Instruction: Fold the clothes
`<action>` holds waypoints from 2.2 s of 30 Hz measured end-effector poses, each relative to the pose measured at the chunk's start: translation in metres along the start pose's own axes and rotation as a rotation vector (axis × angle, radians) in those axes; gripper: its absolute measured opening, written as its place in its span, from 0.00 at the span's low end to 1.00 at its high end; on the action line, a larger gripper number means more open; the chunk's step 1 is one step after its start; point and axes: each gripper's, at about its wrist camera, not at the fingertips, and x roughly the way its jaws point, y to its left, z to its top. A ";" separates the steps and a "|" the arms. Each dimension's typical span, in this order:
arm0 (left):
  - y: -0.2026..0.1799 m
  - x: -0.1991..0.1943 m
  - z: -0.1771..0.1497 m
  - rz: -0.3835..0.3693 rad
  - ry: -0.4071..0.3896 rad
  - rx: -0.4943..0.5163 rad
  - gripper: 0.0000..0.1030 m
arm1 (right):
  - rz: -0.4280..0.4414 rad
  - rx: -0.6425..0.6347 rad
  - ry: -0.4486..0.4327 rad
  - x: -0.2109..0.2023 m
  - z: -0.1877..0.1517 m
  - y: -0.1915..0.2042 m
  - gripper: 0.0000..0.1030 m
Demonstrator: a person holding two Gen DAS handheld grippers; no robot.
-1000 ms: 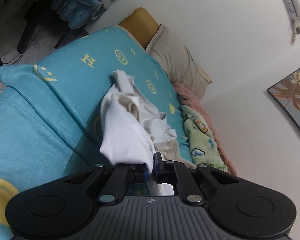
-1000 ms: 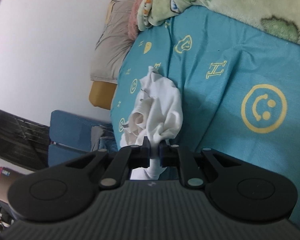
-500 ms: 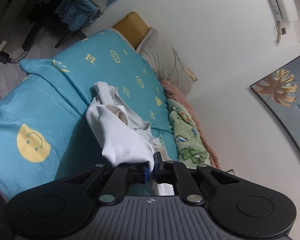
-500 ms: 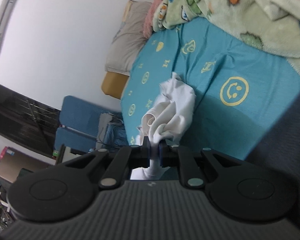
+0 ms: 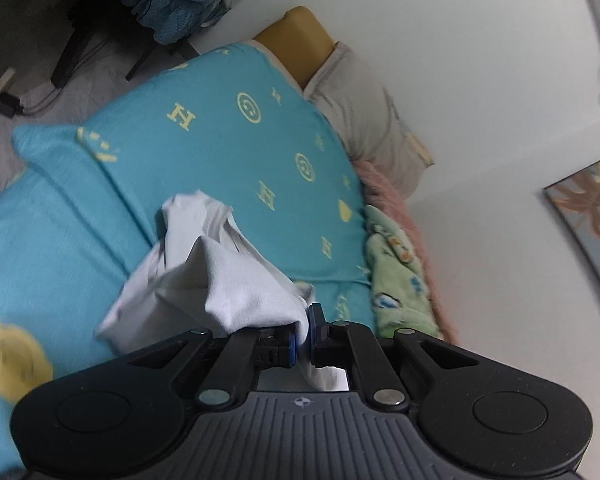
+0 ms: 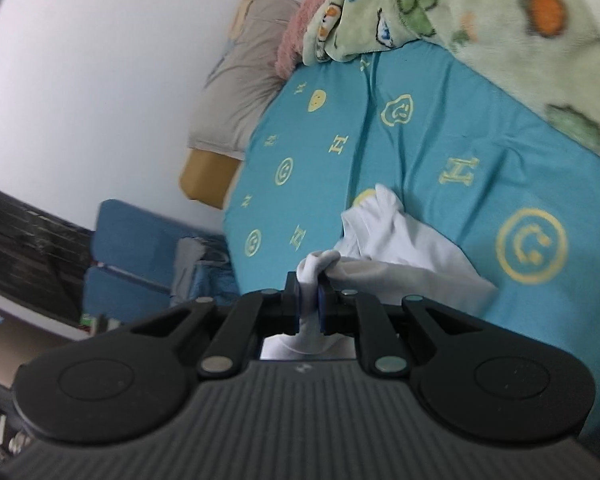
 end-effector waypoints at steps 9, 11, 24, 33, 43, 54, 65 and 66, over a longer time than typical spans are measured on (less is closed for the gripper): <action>0.009 0.103 0.048 0.099 0.046 0.101 0.07 | -0.087 -0.062 0.021 0.103 0.026 0.000 0.12; 0.017 0.116 0.051 0.094 0.048 0.104 0.07 | -0.088 -0.085 0.023 0.119 0.027 -0.005 0.12; 0.010 0.124 0.042 0.071 0.017 0.276 0.27 | 0.037 -0.187 0.060 0.129 0.023 -0.012 0.67; -0.016 0.096 0.004 0.102 -0.074 0.579 0.70 | 0.095 -0.365 0.111 0.110 -0.004 0.007 0.82; 0.003 0.150 0.006 0.214 -0.024 0.625 0.69 | -0.154 -0.714 0.168 0.183 -0.027 0.011 0.45; 0.017 0.184 0.009 0.285 0.007 0.667 0.69 | -0.200 -0.778 0.142 0.212 -0.031 0.003 0.43; -0.003 0.123 -0.036 0.238 0.008 0.718 0.69 | -0.208 -0.792 0.144 0.167 -0.050 0.005 0.43; -0.005 0.118 -0.041 0.238 -0.002 0.733 0.69 | -0.210 -0.799 0.143 0.160 -0.054 0.005 0.43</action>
